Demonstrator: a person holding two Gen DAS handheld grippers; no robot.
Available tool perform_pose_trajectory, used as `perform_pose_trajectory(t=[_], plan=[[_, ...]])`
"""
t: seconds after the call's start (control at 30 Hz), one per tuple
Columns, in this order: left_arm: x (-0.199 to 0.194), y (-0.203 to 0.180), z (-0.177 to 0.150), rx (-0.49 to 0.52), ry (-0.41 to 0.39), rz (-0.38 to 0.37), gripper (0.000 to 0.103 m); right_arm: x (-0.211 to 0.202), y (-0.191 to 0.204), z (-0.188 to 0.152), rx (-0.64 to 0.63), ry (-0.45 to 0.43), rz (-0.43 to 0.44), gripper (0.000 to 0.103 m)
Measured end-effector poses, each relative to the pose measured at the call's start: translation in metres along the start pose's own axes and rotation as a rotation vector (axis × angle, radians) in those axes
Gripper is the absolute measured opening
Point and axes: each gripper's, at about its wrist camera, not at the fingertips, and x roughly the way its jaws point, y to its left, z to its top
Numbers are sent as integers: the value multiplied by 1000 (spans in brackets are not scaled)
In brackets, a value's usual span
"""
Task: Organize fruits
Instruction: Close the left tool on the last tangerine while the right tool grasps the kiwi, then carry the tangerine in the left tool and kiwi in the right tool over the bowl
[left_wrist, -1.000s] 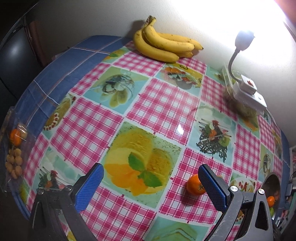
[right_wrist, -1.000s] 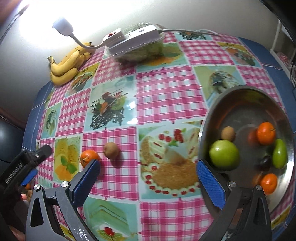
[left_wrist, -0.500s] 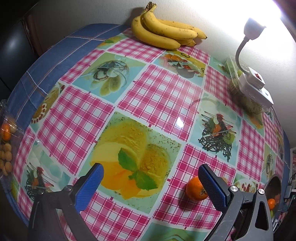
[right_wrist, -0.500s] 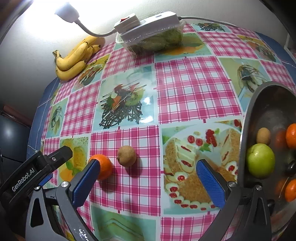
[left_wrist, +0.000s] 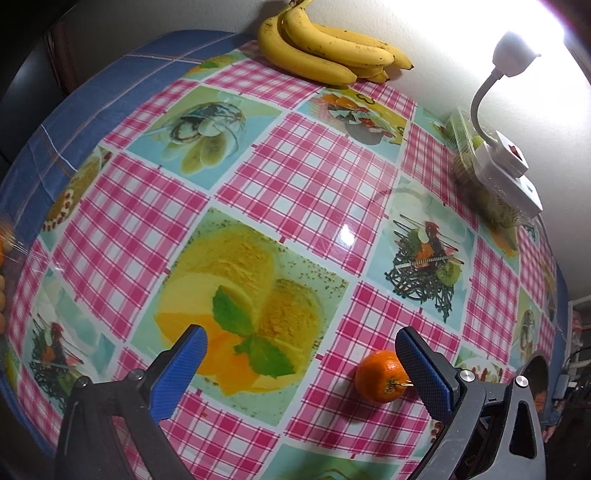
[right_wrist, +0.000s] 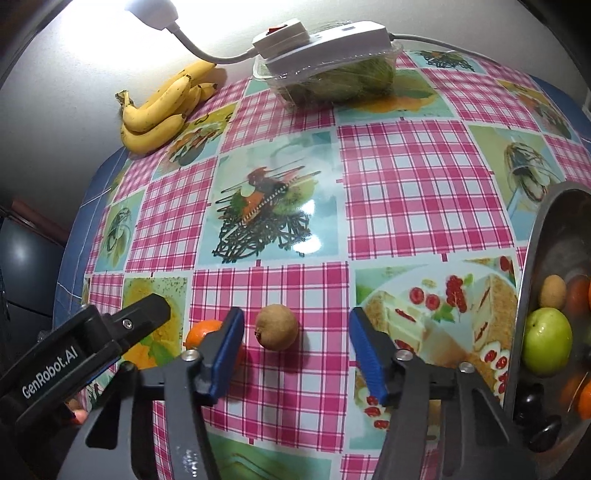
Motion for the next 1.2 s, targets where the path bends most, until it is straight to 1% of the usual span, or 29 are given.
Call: perform_pose_trajectory(t=[0.07,0.1,0.23,0.3,0.33,0.47,0.57,0.8,0.87,0.9,0.97,1.03,1.1,1.2], plan=[[1,0,-1,-3,3,-2,102,1,1,0,-5,-1,1,50],[2,-1,-1,-5,4,-5,102,2,1,0,-9,-1,1,46],[1,-1,-3,-9,5,-13,102,4,2,0,-11,4,17,38],[0,-3,-4,-4,5,-16,102,5,2,0,-7,13,33,29],[0,-4,-4,-1,6,-19,102,6,3,-1,-6,16,39,26],[0,-8,-3,10,6,-25,102,5,3,-2,-5,20,37,26],[-1,-11,-5,22,9,-35,100,1,1,-4,-6,25,22,26],[3,-24,-11,64,34,-70,84,-11,-11,-6,5,29,-36,26],[4,-27,-13,73,41,-88,79,-14,-13,-6,9,25,-40,26],[5,-29,-14,77,47,-99,75,-17,-14,-6,11,22,-41,26],[5,-33,-16,88,53,-107,72,-21,-16,-5,12,15,-43,26],[6,-36,-18,96,58,-114,63,-27,-18,-5,10,7,-49,26],[7,-38,-20,99,69,-124,56,-32,-19,-6,10,-1,-53,26],[8,-40,-22,101,79,-129,51,-36,-21,-5,11,-7,-58,26]])
